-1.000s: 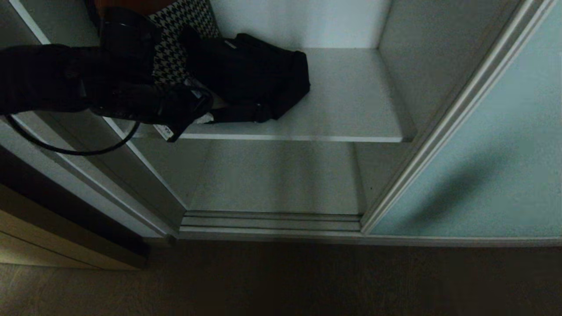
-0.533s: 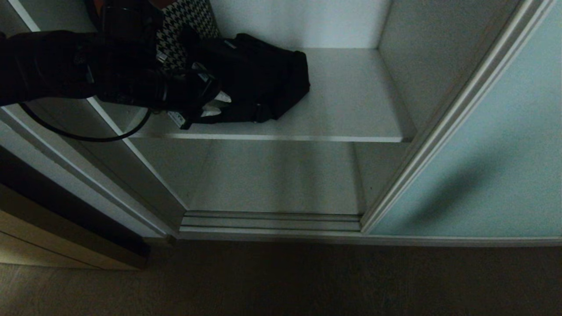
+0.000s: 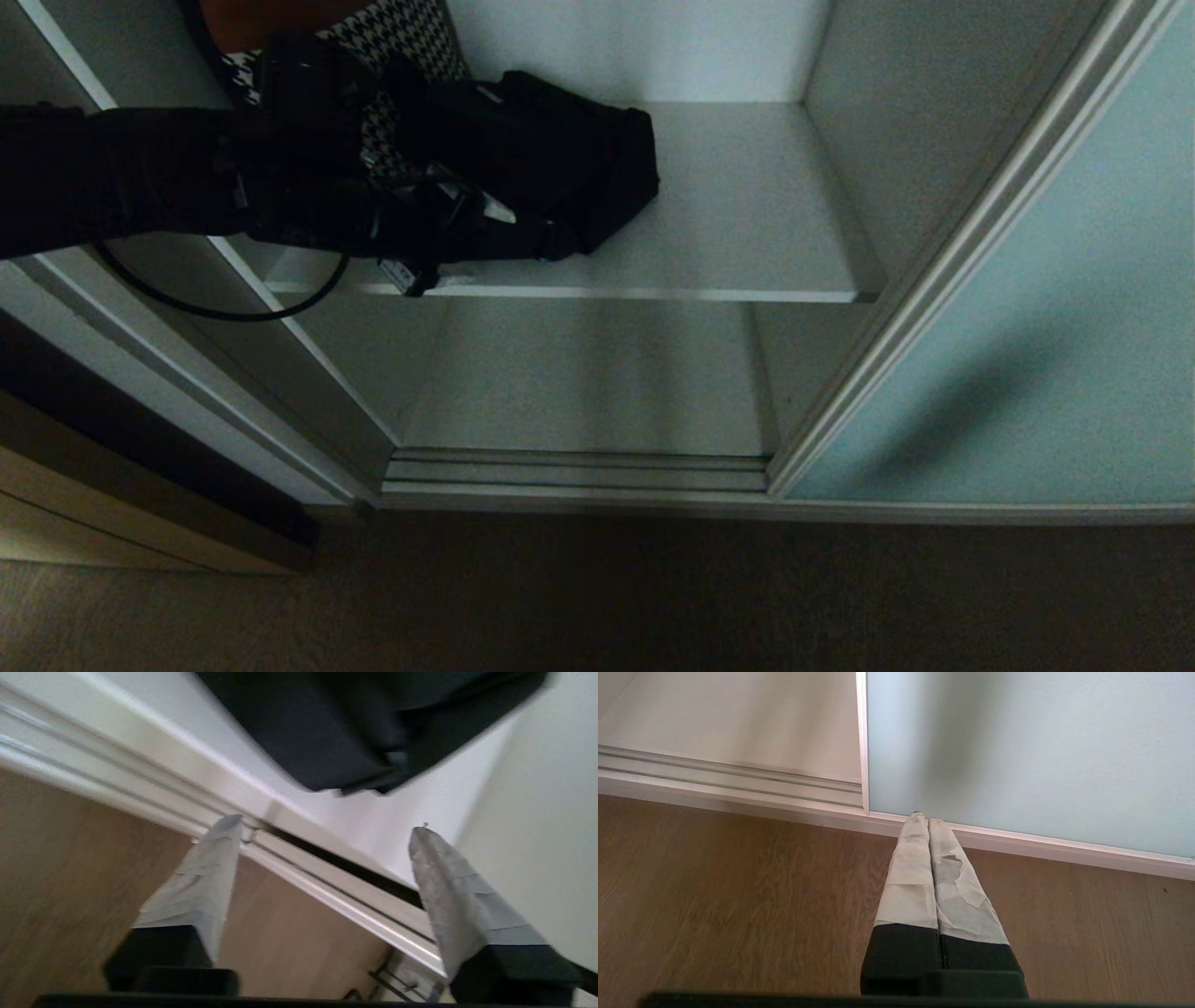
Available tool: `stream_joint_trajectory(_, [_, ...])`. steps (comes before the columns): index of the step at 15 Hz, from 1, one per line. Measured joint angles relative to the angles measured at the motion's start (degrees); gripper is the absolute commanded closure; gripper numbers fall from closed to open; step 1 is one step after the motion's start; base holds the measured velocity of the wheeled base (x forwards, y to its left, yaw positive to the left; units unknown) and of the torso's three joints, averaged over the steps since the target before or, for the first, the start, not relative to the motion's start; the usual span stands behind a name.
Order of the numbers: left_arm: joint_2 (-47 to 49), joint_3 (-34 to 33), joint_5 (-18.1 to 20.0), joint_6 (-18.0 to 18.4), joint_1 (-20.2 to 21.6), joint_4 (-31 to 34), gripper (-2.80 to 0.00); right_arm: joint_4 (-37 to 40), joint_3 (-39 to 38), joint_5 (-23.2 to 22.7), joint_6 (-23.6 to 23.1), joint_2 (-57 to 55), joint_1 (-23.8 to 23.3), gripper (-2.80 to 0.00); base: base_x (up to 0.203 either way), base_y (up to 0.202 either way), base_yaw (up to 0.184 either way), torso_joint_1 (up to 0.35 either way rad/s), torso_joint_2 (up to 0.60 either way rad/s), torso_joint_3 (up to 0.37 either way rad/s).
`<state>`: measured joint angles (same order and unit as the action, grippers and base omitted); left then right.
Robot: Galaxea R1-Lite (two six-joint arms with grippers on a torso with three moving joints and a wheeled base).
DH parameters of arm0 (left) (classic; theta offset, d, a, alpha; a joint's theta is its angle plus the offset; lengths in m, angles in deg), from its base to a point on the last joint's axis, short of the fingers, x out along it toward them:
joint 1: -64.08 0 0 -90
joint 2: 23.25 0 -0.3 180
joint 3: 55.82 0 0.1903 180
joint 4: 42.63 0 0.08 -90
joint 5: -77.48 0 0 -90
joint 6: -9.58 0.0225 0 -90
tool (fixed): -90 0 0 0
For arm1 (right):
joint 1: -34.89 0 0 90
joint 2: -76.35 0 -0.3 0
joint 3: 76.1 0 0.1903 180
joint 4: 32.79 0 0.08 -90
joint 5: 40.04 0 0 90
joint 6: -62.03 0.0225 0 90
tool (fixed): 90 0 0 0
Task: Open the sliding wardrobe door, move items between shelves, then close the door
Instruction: Place the bag on the lower shelf
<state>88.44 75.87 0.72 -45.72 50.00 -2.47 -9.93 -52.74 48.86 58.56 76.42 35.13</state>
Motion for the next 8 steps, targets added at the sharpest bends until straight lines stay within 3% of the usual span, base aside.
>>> stream_joint_trajectory(3, [1.4,-0.5,-1.3,0.2,0.0,-3.0,-2.8,0.0,0.0,0.0,0.0,0.0,0.0,0.0,0.0,0.0,0.0,0.0,0.0,0.0])
stream_joint_trajectory(8, [5.2,-1.0,-5.3,0.2,0.1,-17.3,-2.8,0.0,0.0,0.0,0.0,0.0,0.0,0.0,0.0,0.0,0.0,0.0,0.0,0.0])
